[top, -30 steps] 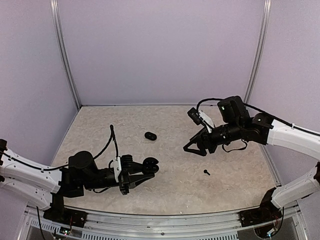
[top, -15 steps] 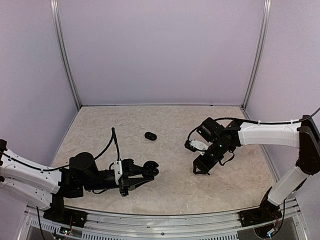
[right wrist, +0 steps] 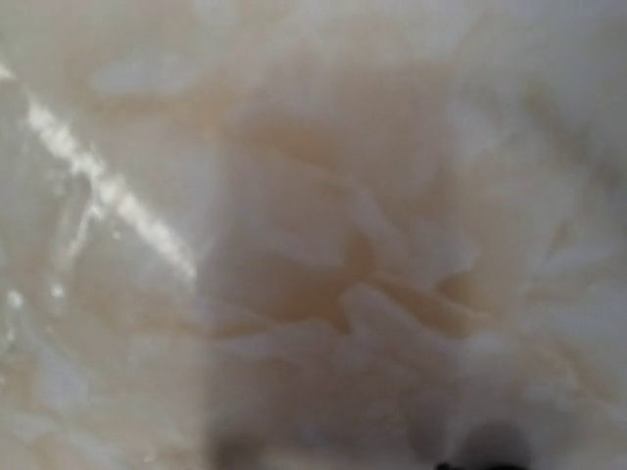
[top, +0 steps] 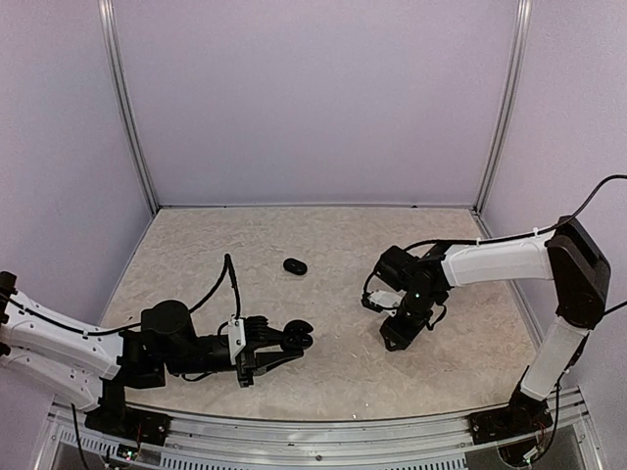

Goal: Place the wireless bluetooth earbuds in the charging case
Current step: Pick up the right earbud from the center of the board.

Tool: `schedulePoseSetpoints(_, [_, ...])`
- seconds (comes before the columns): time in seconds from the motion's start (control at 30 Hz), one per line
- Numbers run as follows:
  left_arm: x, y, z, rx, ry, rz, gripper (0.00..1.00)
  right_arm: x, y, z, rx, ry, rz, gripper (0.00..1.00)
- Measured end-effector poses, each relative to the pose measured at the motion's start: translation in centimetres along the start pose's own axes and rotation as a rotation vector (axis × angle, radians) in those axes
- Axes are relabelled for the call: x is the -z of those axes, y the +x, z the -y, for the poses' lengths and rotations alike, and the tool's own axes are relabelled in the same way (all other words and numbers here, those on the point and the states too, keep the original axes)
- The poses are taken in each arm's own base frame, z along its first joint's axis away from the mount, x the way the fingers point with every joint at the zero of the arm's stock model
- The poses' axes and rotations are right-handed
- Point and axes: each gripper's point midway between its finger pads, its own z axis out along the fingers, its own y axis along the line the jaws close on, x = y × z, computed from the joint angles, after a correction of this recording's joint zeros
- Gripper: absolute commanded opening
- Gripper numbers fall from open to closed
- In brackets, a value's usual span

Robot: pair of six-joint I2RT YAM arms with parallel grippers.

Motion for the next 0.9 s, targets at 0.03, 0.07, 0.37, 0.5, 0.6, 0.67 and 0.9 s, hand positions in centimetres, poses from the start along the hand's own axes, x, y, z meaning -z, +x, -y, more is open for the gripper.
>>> schedulePoseSetpoints(0.03, [0.0,0.0,0.0,0.0,0.0,-0.001,0.11,0.1,-0.2,0.1,0.001,0.004,0.004,0.52])
schedulePoseSetpoints(0.07, [0.0,0.0,0.0,0.0,0.001,-0.001,0.11,0.3,-0.5,0.1,0.004,0.008,0.011,0.51])
schedulePoseSetpoints(0.37, [0.0,0.0,0.0,0.0,0.0,-0.001,0.11,1.8,-2.1,1.4,-0.021,0.025,0.068,0.48])
schedulePoseSetpoints(0.5, [0.0,0.0,0.0,0.0,0.001,-0.001,0.11,1.8,-1.7,2.2,-0.032,0.057,0.051,0.47])
schedulePoseSetpoints(0.6, [0.0,0.0,0.0,0.0,0.0,-0.001,0.11,1.6,-1.2,2.9,-0.038,0.089,0.03,0.47])
schedulePoseSetpoints(0.67, [0.0,0.0,0.0,0.0,0.0,-0.001,0.11,1.4,-1.0,3.1,-0.039,0.101,0.017,0.46])
schedulePoseSetpoints(0.9, [0.0,0.0,0.0,0.0,0.0,-0.001,0.11,0.4,-0.3,3.7,-0.039,0.128,-0.03,0.42])
